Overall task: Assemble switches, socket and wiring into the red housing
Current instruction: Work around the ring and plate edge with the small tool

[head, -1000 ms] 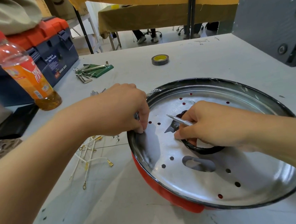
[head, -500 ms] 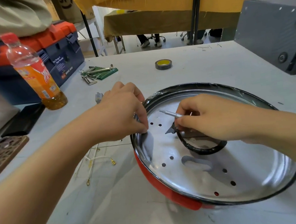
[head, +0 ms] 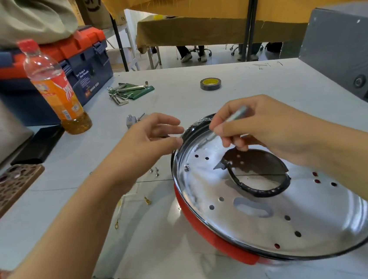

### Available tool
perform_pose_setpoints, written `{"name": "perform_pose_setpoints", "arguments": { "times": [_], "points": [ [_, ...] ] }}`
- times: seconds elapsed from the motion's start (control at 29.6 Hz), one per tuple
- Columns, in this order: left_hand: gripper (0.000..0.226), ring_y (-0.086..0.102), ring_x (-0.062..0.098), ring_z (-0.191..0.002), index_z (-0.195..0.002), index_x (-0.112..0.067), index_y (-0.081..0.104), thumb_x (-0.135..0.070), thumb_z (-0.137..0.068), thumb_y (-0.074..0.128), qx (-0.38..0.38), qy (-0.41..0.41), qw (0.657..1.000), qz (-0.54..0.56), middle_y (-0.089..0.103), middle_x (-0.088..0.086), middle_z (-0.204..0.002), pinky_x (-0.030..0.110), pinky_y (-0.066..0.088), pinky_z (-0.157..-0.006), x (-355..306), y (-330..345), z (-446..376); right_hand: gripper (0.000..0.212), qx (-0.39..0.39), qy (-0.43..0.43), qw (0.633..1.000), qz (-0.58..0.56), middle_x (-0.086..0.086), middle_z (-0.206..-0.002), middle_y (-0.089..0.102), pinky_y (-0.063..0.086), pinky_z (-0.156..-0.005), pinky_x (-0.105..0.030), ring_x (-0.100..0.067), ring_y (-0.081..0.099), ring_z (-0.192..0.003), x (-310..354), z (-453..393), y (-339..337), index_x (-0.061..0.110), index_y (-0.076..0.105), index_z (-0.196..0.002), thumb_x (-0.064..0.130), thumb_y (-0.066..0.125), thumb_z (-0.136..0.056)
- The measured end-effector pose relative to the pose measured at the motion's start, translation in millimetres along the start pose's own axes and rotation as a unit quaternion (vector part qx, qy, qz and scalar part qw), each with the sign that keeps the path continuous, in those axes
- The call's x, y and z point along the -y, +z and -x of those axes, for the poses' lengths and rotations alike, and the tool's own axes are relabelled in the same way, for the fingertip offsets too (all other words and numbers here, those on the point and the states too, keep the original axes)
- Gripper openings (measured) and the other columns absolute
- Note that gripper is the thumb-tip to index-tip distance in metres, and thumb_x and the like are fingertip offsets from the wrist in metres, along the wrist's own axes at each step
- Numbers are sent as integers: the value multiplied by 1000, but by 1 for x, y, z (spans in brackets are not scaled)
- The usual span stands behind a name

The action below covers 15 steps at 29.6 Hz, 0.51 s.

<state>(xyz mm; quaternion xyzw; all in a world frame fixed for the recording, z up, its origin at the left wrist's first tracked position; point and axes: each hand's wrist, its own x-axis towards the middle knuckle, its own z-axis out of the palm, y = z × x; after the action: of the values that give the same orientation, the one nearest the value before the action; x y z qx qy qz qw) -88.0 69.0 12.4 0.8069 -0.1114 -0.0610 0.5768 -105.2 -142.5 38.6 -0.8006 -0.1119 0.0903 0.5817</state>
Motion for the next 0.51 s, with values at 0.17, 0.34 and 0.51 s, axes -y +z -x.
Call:
{"name": "perform_pose_setpoints", "arguments": {
  "times": [0.17,0.34,0.51],
  "points": [
    [25,69,10,-73,-107,-20,64,-6,-87,57,22,-24,997,72,75,0,-85,16,50,-60,12,14,-3,9,-19,-7,998,-62,-4,-57,62,46,-49,-17,-9,50,-48,-2,-10,11,9,72,-81,13,65,-84],
    [26,68,10,-75,-108,-16,67,-5,-88,54,8,-12,995,100,74,1,-86,19,52,-64,23,17,-5,15,8,-10,999,-37,-9,-69,71,55,-58,-21,-16,63,-57,-3,-13,17,12,69,-86,19,57,-92],
    [27,68,11,-75,-110,-15,65,-5,-88,54,5,-3,993,116,74,2,-85,19,52,-63,27,19,-5,20,24,-8,999,-29,-11,-69,70,56,-62,-25,-19,62,-57,-6,-14,22,17,67,-78,19,54,-93]
  ]
}}
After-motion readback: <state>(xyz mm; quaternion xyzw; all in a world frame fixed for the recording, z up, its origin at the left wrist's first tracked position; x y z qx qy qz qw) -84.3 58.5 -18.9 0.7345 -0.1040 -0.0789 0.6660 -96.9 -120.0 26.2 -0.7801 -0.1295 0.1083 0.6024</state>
